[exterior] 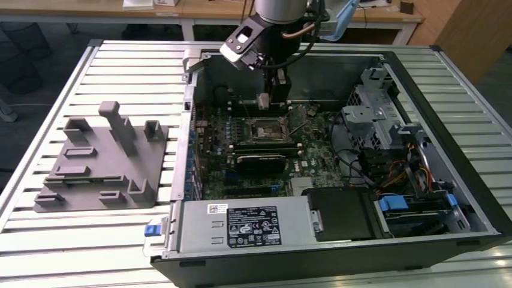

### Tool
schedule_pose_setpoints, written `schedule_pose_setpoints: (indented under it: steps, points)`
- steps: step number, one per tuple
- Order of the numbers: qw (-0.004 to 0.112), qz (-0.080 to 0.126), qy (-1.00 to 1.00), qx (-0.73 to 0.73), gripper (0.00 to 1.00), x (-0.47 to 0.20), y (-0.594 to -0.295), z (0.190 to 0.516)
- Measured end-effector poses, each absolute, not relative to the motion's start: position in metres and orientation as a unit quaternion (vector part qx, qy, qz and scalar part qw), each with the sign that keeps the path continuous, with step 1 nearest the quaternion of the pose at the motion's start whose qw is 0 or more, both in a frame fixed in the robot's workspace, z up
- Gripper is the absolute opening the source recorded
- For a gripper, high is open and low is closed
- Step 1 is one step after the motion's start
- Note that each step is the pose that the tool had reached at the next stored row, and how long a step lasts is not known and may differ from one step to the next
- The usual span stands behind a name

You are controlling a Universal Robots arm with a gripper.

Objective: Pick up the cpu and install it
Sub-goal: 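Place the cpu into insertion slot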

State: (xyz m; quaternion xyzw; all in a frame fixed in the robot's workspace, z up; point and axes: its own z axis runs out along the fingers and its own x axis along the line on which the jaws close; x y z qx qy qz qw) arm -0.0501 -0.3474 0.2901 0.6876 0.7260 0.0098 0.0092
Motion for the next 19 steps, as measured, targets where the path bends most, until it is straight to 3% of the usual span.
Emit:
schedule_pose_setpoints:
  steps: [19]
  points:
    - [0.009, 0.01, 0.712, 0.702, 0.54, -0.047, -0.345, 0.255]
